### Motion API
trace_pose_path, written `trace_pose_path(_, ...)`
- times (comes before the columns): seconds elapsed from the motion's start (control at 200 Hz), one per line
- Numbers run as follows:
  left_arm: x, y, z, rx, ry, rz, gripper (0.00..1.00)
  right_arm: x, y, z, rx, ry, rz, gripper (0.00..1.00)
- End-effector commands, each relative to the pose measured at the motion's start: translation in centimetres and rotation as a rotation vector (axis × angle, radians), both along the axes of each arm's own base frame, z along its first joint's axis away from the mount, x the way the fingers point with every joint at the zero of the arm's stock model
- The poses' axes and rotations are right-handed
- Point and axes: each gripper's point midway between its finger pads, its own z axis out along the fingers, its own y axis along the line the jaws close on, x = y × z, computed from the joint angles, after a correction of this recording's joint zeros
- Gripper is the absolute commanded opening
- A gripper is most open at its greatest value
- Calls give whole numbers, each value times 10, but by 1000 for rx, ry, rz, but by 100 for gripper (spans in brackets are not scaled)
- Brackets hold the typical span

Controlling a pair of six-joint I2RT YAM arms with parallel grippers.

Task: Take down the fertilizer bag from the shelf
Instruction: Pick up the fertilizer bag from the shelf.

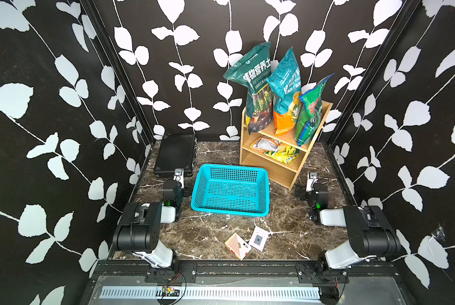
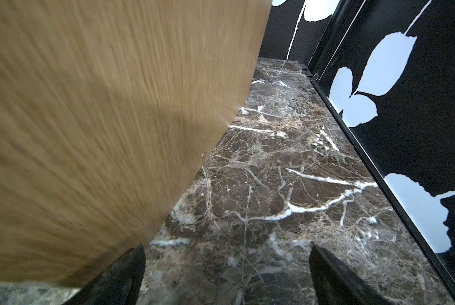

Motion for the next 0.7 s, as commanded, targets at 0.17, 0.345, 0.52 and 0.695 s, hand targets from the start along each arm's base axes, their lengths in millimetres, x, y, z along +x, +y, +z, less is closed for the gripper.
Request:
trace_pose_path(0.17,2,-3,10,5,-26,-20,99,9,0,19,-2,-58,2,99)
trace_pose_path(0.345,4,-3,10,2,-23,-20,99,9,0,18,-2,-57,2,99)
trace_pose_path(0.52,4,-3,10,0,-23,-21,99,9,0,18,-2,-56,2,99)
trace_pose_path(0.695,4,-3,10,0,-20,-22,99,9,1,19,-2,-57,3,99)
